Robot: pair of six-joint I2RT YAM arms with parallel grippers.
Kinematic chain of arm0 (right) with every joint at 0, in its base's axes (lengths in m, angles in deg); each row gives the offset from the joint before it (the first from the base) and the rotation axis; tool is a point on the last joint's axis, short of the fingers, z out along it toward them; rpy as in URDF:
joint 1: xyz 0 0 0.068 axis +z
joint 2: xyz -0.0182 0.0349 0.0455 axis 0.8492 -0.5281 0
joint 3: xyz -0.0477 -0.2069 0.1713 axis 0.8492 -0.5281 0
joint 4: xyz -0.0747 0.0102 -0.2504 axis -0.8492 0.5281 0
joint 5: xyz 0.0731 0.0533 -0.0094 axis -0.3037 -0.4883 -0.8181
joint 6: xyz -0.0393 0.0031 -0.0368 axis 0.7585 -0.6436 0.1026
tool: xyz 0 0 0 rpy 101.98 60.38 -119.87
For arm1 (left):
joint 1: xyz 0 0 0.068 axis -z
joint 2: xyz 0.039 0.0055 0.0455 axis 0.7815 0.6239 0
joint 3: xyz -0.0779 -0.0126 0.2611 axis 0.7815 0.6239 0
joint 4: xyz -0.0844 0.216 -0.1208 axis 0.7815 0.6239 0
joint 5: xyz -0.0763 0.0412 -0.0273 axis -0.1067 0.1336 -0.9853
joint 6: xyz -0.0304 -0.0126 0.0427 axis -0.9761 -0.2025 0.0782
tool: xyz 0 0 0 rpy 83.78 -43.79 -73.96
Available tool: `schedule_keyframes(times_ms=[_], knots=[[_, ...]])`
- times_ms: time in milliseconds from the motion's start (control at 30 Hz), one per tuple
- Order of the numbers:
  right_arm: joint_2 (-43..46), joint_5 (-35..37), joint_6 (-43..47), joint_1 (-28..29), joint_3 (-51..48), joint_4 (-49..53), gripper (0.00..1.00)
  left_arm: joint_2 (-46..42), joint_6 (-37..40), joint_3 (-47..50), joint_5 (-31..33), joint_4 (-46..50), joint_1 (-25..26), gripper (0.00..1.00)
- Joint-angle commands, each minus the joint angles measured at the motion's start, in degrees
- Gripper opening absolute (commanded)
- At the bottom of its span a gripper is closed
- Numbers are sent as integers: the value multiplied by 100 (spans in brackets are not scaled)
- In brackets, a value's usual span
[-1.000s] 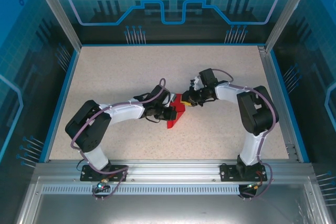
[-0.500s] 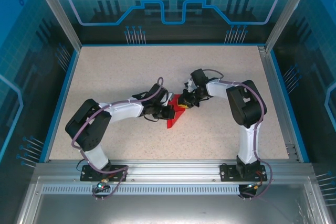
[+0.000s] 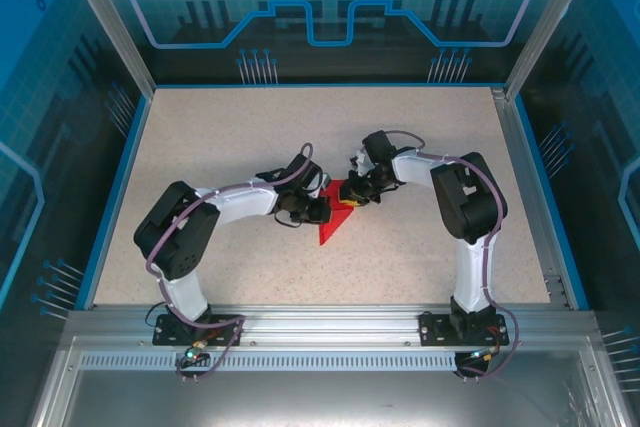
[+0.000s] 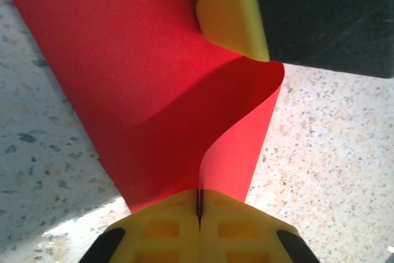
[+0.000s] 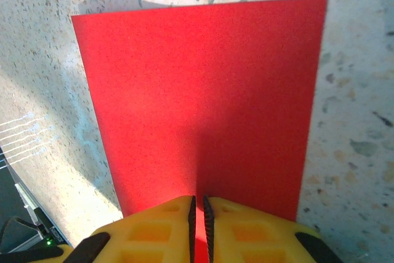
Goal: Fold a paper plane with a square sheet of paper (pick it up from the middle)
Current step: Third fold the triangle at the center of the table.
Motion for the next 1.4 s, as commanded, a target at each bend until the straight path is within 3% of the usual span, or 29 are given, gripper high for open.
schedule_keyframes(times_ms=[0, 1367], knots=[[-165, 339, 82, 52, 12, 417, 16, 124, 234, -178, 293, 320, -70, 6], [-202, 245, -2, 71, -75, 377, 18, 474, 409, -215, 503, 183, -84, 9]])
